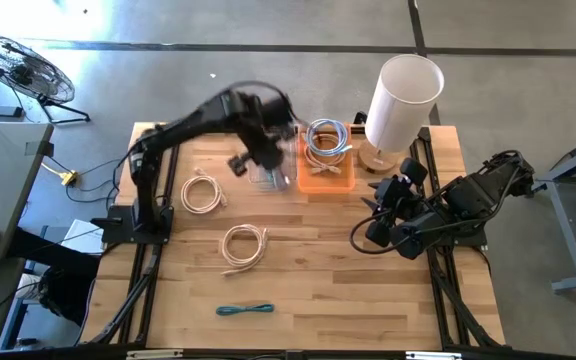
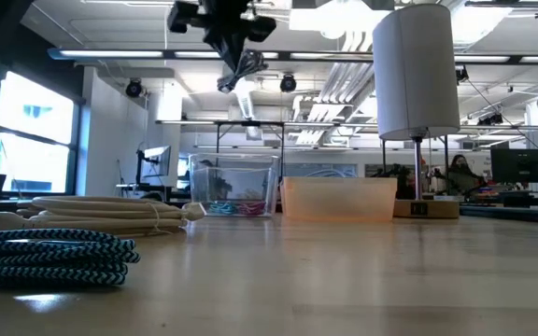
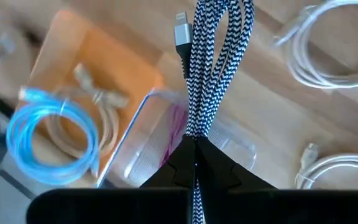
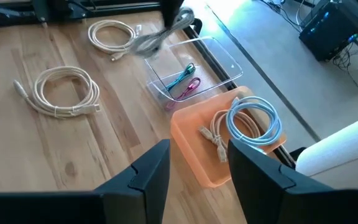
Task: Pick & Place USB Port
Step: Put the white charger cable into the transparent bin
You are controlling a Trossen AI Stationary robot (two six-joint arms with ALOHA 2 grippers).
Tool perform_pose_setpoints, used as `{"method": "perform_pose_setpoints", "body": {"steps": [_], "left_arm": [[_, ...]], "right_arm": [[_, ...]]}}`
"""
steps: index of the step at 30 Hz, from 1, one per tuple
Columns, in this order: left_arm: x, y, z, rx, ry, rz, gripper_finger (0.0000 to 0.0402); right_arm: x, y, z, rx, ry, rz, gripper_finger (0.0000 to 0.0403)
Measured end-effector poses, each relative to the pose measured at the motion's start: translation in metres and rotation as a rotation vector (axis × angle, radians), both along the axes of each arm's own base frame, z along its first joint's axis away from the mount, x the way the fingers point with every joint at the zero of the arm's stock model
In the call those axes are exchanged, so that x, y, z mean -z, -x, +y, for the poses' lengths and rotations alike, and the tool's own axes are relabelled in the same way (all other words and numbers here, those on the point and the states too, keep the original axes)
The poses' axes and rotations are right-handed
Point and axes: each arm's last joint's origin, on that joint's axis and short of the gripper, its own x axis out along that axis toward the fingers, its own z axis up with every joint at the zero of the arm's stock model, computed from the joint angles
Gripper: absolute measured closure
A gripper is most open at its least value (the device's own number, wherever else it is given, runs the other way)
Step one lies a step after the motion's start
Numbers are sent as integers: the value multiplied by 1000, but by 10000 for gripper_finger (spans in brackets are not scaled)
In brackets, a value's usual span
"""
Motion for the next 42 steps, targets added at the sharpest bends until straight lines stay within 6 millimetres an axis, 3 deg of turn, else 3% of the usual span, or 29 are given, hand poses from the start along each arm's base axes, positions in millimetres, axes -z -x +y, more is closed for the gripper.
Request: {"method": "perform_pose_setpoints", "body": {"steps": [5,11,15,24,35,42], "left_arm": [[-1,16,46,-104,1,-47,401],[-4,26,74,-133,64,-149,401],[-4,27,76,-79,41,-141,401],[8,34,70,247,-5,-35,401],[39,23,78,219,-21,-3,400],[40,19,83,81,-68,-16,375]], "right_arm": [[0,0,0,22,-18,-18,250],[0,0,0,37,-32,-29,250],[0,0,0,41,-23,-35,250],[-1,0,-1,51,-2,-48,250],[-1,0,-1,58,-5,-62,250],[-1,-1,-1,72,-23,-80,250]]}}
